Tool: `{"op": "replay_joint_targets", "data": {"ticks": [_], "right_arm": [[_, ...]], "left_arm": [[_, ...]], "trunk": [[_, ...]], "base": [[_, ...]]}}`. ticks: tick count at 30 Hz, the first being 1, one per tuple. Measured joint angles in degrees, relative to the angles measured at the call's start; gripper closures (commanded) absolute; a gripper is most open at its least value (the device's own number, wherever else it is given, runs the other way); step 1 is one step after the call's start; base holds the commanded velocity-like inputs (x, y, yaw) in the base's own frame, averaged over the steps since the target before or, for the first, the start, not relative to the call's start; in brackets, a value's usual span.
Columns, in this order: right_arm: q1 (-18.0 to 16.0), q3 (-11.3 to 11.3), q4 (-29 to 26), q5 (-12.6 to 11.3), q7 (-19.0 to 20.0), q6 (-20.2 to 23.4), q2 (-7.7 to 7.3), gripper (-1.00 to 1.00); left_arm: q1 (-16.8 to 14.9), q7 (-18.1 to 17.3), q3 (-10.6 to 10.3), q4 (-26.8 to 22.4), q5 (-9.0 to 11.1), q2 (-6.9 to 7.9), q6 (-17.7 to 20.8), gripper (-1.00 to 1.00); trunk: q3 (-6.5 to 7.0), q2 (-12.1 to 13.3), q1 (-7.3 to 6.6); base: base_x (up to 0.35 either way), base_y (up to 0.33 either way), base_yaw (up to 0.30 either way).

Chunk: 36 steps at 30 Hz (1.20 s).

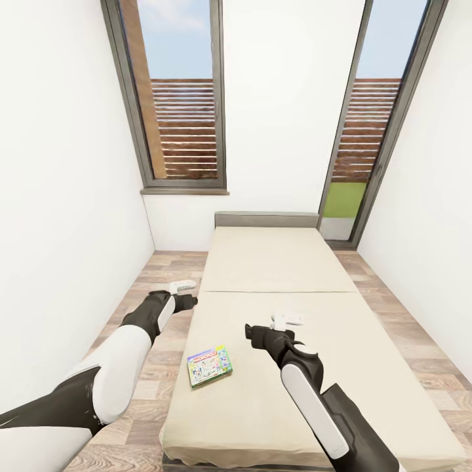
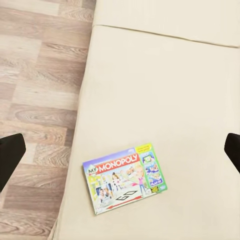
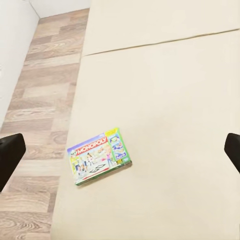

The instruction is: Put all the toys in the child's room - the three board games (two on the bed and one on the table), the two jigsaw puzzles on the table, and the tennis ball on the table - inside the toy box on the table in the child's room.

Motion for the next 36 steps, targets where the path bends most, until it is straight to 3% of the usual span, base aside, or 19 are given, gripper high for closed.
{"op": "replay_joint_targets", "data": {"ticks": [11,36], "right_arm": [[0.1,0.0,0.0,0.0,-0.1,0.1,0.44,-1.0],[-0.1,0.0,0.0,-0.1,0.0,0.2,0.53,-1.0]], "left_arm": [[0.0,0.3,0.0,-0.1,0.1,-0.44,-0.3,-1.0],[0.0,0.3,0.0,-0.1,0.1,-0.56,-0.6,-1.0]], "trunk": [[-0.24,0.0,0.0],[-2.53,0.0,0.01]], "base": [[0.0,0.0,0.0],[0.0,0.0,0.0]]}}
